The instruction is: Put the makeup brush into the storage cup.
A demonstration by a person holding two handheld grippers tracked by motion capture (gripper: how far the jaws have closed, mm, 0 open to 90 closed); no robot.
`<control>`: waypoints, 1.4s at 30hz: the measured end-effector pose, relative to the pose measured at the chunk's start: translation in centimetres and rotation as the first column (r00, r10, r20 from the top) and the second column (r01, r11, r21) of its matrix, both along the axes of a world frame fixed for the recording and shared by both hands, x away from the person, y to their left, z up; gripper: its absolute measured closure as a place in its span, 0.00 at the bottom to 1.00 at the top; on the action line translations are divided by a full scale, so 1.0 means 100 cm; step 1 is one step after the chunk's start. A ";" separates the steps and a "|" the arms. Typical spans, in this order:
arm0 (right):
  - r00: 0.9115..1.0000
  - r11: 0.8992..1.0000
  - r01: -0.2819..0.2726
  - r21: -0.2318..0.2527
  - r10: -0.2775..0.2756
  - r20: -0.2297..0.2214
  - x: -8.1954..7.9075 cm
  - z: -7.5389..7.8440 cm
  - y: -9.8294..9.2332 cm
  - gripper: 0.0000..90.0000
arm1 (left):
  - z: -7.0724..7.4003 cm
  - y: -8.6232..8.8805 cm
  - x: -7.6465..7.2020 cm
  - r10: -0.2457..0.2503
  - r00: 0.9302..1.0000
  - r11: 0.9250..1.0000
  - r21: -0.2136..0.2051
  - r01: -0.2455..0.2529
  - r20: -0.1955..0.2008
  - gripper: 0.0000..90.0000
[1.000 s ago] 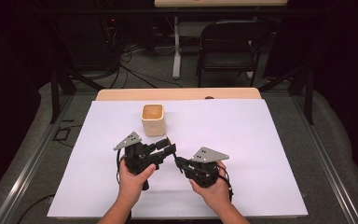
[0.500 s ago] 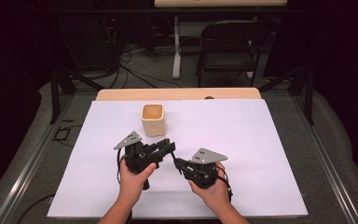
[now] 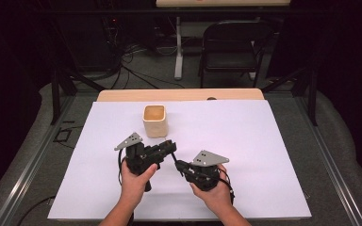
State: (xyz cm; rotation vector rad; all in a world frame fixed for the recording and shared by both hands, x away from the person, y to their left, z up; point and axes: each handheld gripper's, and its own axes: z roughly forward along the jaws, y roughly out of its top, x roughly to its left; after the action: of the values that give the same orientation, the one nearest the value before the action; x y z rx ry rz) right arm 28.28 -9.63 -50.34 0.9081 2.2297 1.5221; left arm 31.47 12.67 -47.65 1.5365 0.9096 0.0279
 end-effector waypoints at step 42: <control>1.000 1.000 -0.005 -0.001 0.005 -0.006 0.000 -0.002 0.001 0.93 | -0.002 0.002 0.000 -0.009 1.000 1.000 -0.006 0.009 -0.026 0.92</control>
State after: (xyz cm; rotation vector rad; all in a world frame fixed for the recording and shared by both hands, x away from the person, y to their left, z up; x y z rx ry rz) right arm 28.25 -9.48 -50.57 0.9092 2.2386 1.5219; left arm 31.43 12.86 -47.90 1.5383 0.9227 -0.0015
